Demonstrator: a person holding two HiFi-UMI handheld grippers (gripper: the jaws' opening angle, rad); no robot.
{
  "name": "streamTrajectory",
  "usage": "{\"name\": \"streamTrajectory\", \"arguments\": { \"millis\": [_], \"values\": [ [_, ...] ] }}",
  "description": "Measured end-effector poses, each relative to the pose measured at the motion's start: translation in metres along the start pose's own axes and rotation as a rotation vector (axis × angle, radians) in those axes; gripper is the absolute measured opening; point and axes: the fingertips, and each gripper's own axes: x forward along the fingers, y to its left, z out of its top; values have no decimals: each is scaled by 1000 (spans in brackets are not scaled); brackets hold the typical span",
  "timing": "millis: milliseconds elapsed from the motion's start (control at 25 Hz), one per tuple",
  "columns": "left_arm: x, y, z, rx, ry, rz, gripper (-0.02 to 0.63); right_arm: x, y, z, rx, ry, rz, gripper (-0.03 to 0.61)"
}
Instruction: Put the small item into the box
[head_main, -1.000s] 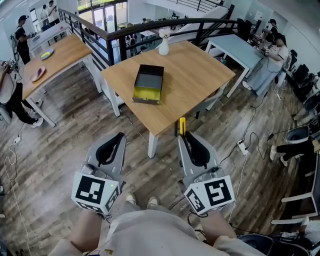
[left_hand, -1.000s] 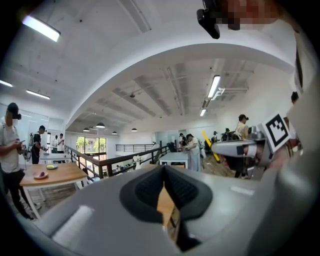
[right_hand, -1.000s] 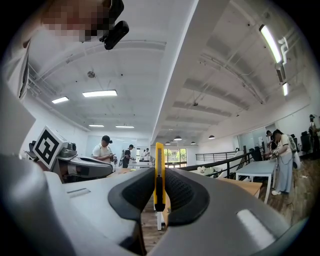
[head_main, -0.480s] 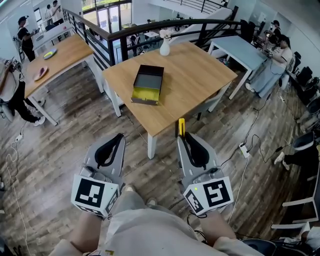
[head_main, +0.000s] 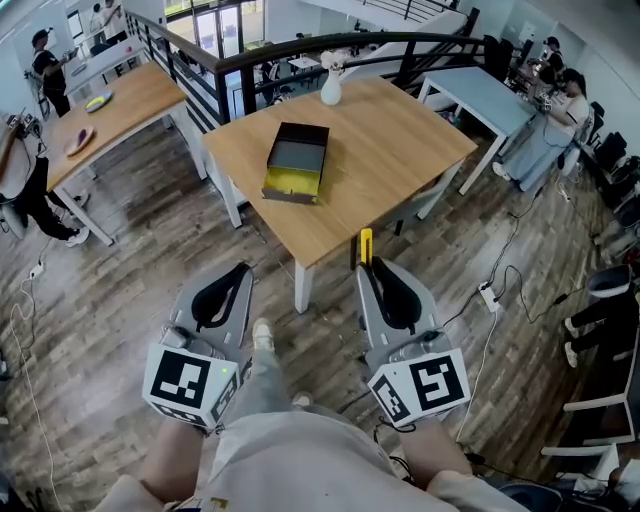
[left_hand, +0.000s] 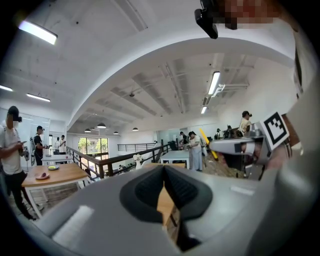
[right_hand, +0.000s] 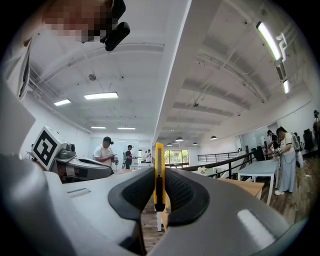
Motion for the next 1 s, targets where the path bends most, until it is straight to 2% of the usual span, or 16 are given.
{"name": "streamTrajectory", "arguments": {
  "millis": [440,1000],
  "values": [
    [34,36,-8,-26,-3,-4,2,54,-7,-5,-21,7,8,61],
    [147,125,-10,-18,15,-44,2,188,-38,-14,-11,32,0,61]
  ]
}}
